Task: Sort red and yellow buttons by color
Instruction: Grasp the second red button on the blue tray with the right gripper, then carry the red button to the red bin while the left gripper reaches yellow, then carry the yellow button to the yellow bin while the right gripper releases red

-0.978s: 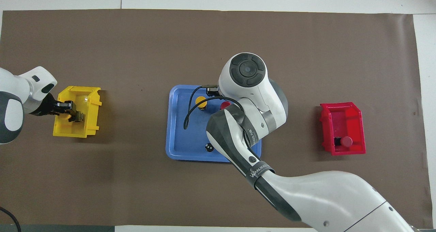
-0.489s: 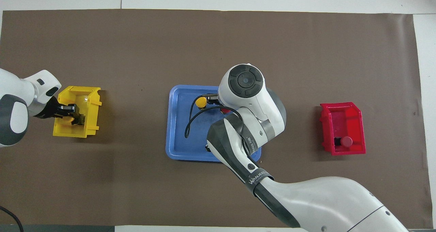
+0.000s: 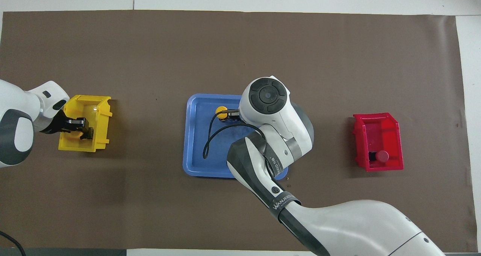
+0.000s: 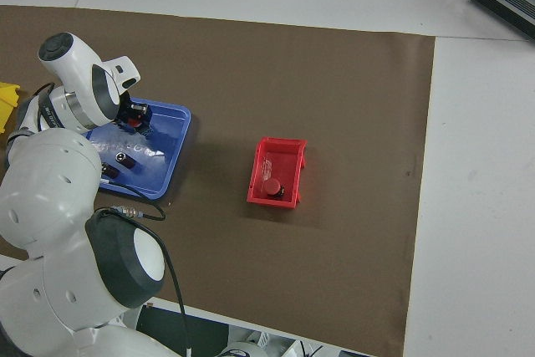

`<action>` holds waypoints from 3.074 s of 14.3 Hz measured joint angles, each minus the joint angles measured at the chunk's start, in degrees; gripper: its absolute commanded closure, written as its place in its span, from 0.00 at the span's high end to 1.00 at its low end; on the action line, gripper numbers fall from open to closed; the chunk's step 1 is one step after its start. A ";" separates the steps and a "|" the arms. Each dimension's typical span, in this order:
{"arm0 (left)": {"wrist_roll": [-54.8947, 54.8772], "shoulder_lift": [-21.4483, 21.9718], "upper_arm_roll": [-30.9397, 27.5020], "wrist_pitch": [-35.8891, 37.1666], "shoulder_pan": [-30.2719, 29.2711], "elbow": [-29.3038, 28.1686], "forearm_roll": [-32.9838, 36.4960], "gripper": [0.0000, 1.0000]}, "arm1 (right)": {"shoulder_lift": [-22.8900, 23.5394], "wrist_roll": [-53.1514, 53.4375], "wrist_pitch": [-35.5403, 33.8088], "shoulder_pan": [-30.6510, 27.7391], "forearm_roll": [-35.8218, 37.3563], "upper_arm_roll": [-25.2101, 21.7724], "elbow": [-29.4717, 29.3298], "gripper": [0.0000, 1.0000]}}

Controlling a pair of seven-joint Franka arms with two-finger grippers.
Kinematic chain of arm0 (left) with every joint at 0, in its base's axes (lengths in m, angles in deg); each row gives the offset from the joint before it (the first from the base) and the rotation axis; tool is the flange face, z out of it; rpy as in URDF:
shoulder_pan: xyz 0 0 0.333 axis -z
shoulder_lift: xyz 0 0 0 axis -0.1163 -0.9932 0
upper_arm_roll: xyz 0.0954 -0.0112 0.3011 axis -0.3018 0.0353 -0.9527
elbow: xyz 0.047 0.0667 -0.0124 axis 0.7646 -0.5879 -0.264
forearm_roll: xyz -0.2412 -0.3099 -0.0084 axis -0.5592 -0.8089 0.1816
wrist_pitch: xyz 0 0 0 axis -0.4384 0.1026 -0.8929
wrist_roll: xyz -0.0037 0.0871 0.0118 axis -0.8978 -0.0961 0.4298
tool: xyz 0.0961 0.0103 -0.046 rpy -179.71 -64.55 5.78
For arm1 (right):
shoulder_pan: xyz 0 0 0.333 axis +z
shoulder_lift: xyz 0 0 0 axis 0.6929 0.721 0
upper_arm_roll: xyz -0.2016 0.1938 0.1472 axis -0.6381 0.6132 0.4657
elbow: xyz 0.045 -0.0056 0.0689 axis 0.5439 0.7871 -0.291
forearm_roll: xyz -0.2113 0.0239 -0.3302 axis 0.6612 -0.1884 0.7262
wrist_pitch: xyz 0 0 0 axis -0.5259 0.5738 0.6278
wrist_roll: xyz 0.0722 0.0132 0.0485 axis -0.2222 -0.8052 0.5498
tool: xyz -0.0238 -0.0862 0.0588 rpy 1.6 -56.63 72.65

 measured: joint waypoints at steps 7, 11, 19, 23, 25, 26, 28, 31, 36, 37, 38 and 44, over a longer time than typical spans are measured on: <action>0.03 0.05 0.19 -0.01 0.08 -0.28 0.00 0.58 | -0.15 0.00 -0.01 0.01 0.00 -0.28 -0.02 0.19; 0.03 0.07 0.23 1.45 0.09 1.73 0.00 0.57 | -2.06 -0.19 -4.90 -2.58 0.00 -0.75 -2.74 0.20; 1.99 2.36 0.68 12.92 3.02 12.95 -1.78 1.00 | -14.32 -25.33 -25.51 -22.99 0.02 -1.25 -3.45 0.20; 13.90 5.78 1.54 12.61 11.41 13.08 -2.91 0.99 | -15.45 -37.34 -26.00 -32.38 0.01 -1.26 -0.04 0.20; 22.91 5.76 1.90 11.47 18.68 13.30 -3.00 0.99 | -15.96 -40.77 -23.23 -35.07 -0.03 -1.20 3.13 0.20; 26.95 5.14 2.06 11.03 22.22 13.61 -3.01 0.99 | -16.53 -42.39 -21.37 -36.25 -0.51 -1.19 5.31 0.20; 32.64 2.28 2.23 9.39 27.60 14.99 -3.27 0.99 | -18.18 -44.26 -17.61 -38.16 -2.42 -1.20 10.22 0.20; 37.35 -3.82 2.11 4.49 31.83 16.64 -4.79 0.99 | -20.45 -44.49 -12.08 -38.61 -3.06 -1.04 16.34 0.20; 43.41 -12.59 2.00 1.88 37.02 21.22 -4.87 0.99 | -22.68 -44.49 -4.28 -37.34 -3.35 -0.33 23.60 0.20; 43.88 -14.00 1.97 1.75 37.46 22.26 -4.87 0.99 | -23.11 -44.49 -3.83 -37.04 -3.38 -0.33 24.75 0.20; 44.27 -15.19 1.97 1.52 37.79 23.08 -4.87 0.99 | -23.53 -44.49 -3.40 -36.89 -3.39 -0.33 25.81 0.20; 44.76 -18.31 1.90 -0.16 38.24 25.26 -4.86 0.01 | -24.77 -44.49 -0.03 -36.85 -3.41 -0.33 30.63 0.20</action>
